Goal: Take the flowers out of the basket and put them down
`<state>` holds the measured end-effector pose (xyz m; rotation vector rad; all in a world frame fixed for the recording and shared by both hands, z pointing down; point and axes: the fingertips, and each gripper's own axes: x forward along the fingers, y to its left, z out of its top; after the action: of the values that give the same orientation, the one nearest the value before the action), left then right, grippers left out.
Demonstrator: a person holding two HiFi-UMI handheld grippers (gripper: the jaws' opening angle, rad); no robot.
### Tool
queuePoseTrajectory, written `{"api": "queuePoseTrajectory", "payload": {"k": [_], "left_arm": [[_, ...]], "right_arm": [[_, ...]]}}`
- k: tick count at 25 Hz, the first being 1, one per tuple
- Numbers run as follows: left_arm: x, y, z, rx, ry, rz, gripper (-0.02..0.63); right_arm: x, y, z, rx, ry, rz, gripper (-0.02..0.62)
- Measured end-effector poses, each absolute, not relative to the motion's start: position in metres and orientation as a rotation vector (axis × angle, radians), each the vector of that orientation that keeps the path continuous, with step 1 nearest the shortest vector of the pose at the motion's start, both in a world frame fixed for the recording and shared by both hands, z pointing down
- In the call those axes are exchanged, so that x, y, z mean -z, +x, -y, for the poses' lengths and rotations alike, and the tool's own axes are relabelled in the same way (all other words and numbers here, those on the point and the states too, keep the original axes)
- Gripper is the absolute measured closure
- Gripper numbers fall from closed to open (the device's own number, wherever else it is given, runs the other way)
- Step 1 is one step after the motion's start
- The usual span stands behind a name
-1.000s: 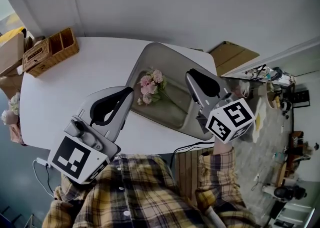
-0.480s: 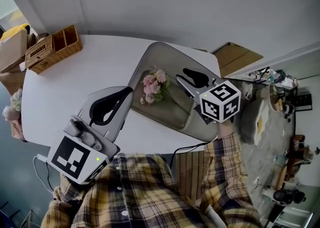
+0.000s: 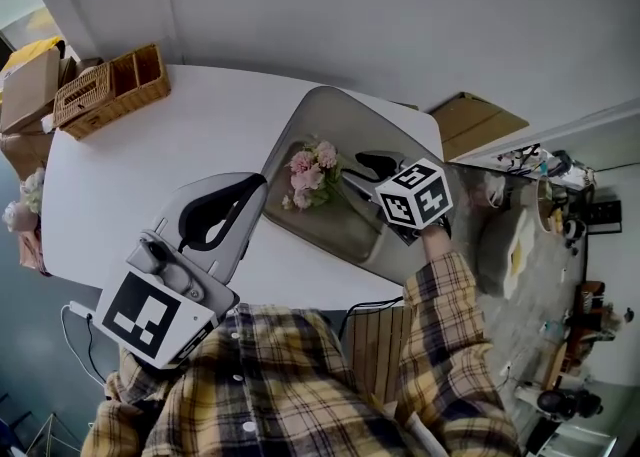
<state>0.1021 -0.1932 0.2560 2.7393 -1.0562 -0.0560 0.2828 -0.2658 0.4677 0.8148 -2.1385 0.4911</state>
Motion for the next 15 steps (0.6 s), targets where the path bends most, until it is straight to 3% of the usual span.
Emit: {"api": "queuePoseTrajectory", "payload": {"k": [15], "left_arm": [[-0.260, 0.097, 0.197, 0.049, 2.722, 1.082, 0.594]], "right_arm": [[-0.560, 0.305, 0.248, -0.593, 0.709, 1.968, 0.400]]}}
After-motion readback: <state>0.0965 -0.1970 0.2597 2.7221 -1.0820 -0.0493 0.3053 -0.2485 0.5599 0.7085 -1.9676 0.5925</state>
